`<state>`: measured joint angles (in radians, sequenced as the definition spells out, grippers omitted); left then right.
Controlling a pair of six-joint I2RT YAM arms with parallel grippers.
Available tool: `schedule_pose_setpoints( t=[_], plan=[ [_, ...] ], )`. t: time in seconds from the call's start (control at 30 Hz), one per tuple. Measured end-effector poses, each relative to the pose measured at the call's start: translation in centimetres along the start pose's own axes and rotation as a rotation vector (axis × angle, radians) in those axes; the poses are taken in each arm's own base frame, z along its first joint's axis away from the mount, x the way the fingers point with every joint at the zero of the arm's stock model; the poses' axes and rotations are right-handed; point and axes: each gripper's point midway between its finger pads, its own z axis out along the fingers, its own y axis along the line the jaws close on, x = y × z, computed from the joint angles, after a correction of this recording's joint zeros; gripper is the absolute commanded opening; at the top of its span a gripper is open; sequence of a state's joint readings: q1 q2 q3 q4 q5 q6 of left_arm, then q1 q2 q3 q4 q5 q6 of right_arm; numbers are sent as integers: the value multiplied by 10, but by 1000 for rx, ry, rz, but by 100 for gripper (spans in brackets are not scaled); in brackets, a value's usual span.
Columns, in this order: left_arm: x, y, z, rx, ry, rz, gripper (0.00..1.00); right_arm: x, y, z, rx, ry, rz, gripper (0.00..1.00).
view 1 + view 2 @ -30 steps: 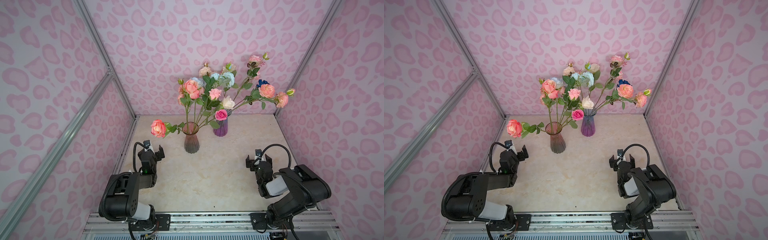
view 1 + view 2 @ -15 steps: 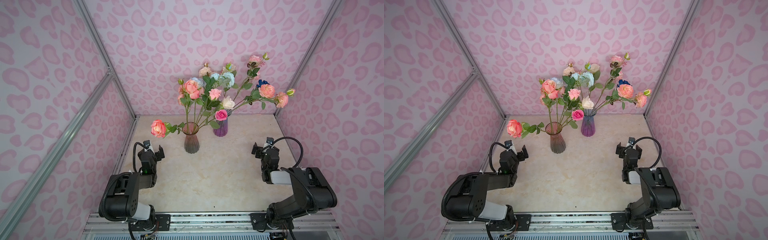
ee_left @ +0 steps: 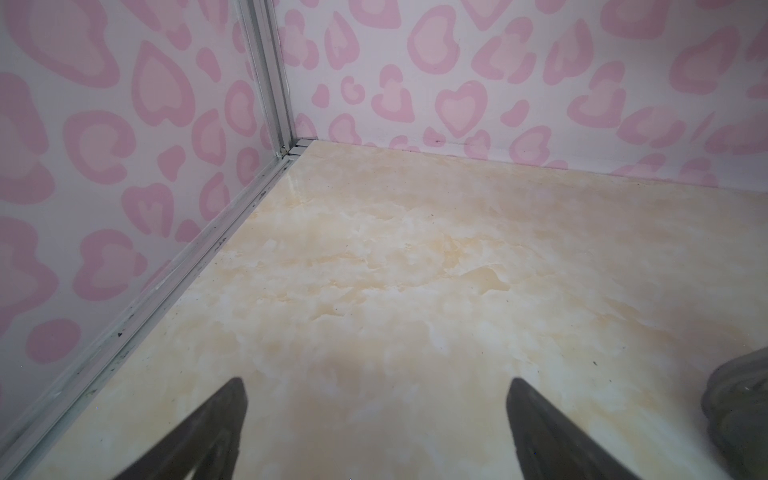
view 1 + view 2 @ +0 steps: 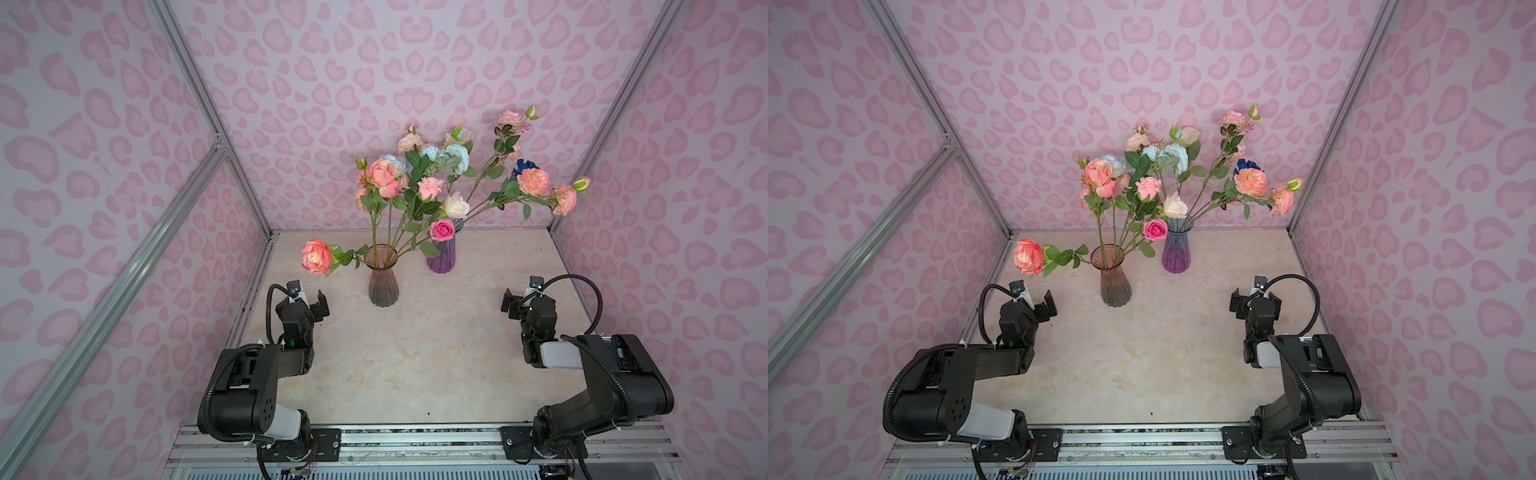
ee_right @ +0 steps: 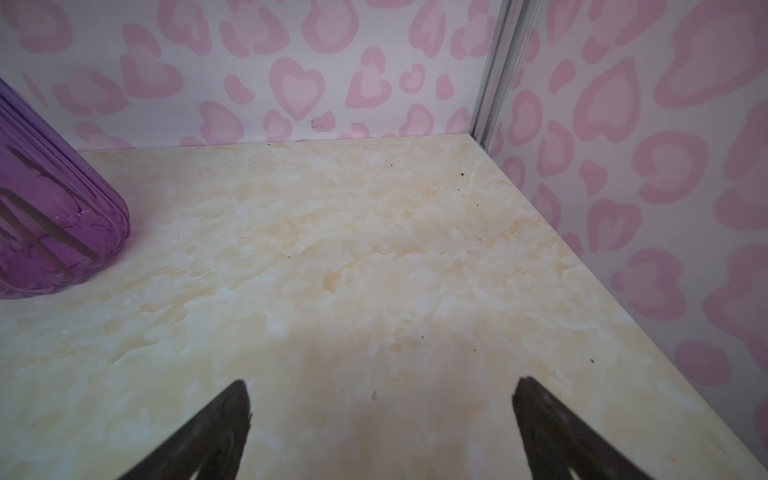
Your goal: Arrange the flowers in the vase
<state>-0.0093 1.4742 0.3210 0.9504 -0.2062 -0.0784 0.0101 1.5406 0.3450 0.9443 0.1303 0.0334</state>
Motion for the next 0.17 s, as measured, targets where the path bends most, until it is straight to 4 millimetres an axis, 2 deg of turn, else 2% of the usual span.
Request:
schedule_pose_setpoints(
  t=[0.17],
  plan=[
    [-1,0,0,-1,-3,-1,98,1,0,0,0,3,-1,100]
  ],
)
